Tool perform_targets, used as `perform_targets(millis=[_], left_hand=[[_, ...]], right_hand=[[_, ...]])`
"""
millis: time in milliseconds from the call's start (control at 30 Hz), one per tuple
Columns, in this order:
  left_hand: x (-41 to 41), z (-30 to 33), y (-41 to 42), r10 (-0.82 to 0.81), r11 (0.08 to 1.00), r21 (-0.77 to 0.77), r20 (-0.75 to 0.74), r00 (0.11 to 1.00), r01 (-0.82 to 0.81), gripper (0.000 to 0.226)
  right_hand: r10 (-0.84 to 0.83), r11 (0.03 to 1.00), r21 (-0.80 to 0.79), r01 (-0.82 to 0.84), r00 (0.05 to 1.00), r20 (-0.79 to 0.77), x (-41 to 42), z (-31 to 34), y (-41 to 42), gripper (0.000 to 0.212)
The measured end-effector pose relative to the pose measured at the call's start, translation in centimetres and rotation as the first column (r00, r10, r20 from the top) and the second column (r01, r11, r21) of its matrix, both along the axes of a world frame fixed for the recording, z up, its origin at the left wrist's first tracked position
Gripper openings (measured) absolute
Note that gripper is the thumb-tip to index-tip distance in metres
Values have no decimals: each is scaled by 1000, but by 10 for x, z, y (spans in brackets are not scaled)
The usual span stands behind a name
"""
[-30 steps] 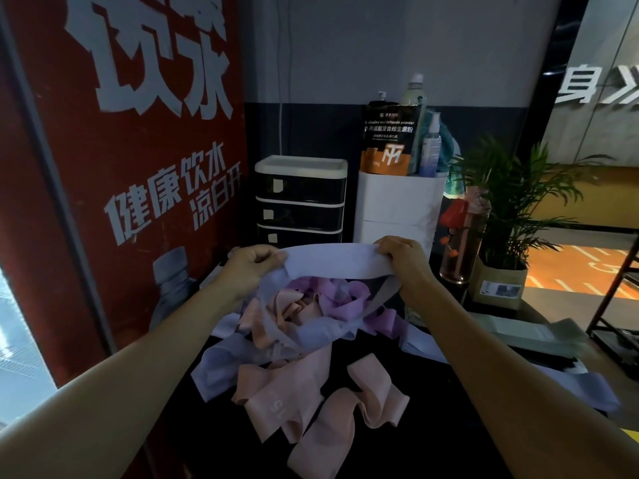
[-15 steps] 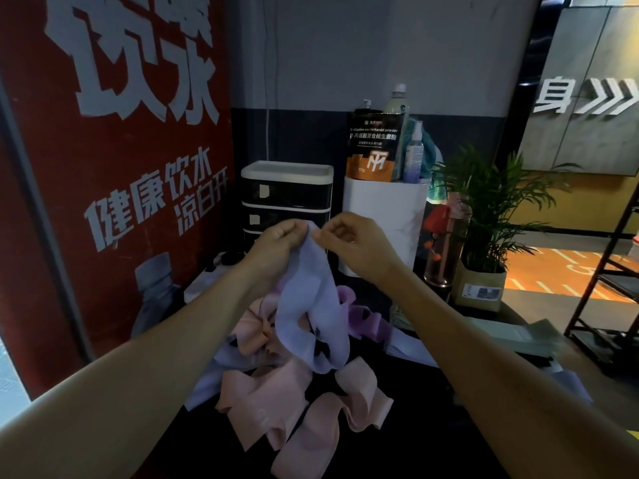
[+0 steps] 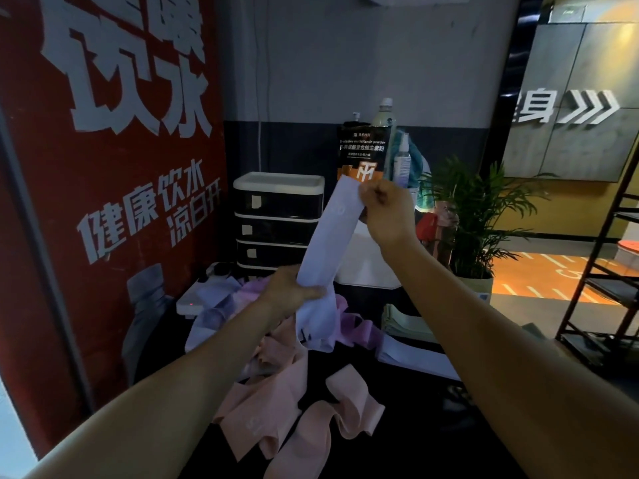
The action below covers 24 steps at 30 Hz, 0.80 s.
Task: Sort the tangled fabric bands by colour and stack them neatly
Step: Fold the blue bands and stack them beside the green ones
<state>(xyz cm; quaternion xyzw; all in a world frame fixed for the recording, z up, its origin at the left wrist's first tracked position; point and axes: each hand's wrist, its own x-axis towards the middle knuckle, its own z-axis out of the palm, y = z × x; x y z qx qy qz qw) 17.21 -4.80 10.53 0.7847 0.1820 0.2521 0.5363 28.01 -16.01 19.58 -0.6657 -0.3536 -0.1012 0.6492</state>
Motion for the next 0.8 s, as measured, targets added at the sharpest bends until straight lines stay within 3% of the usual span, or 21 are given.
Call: perform_targets(millis=[100, 167, 300, 400, 467, 567, 700, 800], left_hand=[[2, -13, 16, 116, 989, 104, -64, 991, -109, 16], [2, -17, 23, 204, 977, 80, -93, 975, -197, 15], [-9, -20, 33, 254, 922, -283, -80, 964, -266, 16], [-14, -17, 36, 151, 814, -572, 38, 988, -102, 15], [-13, -15, 37, 147, 751, -659, 123, 982, -30, 15], [-14, -14, 39, 88, 763, -647, 117, 989, 9, 17], [-22, -20, 42, -138, 892, -440, -53, 989, 101, 15], [-21, -20, 34, -150, 940, -323, -115, 982, 106, 15]], right_hand=[[-49, 998, 41, 52, 996, -72, 9, -1, -13, 22], [-92, 993, 64, 99, 990, -108, 16, -7, -21, 21], [-215, 966, 93, 242, 948, -236, 32, -19, -32, 19], [-216, 962, 90, 258, 920, -327, 39, -30, -39, 17], [-215, 961, 88, 262, 910, -355, 42, -38, -43, 17], [-269, 953, 40, 302, 895, -357, 48, -48, -48, 22], [-337, 931, 2, 365, 862, -378, 57, -55, -57, 23], [-362, 926, -32, 375, 863, -354, 61, -59, -61, 24]])
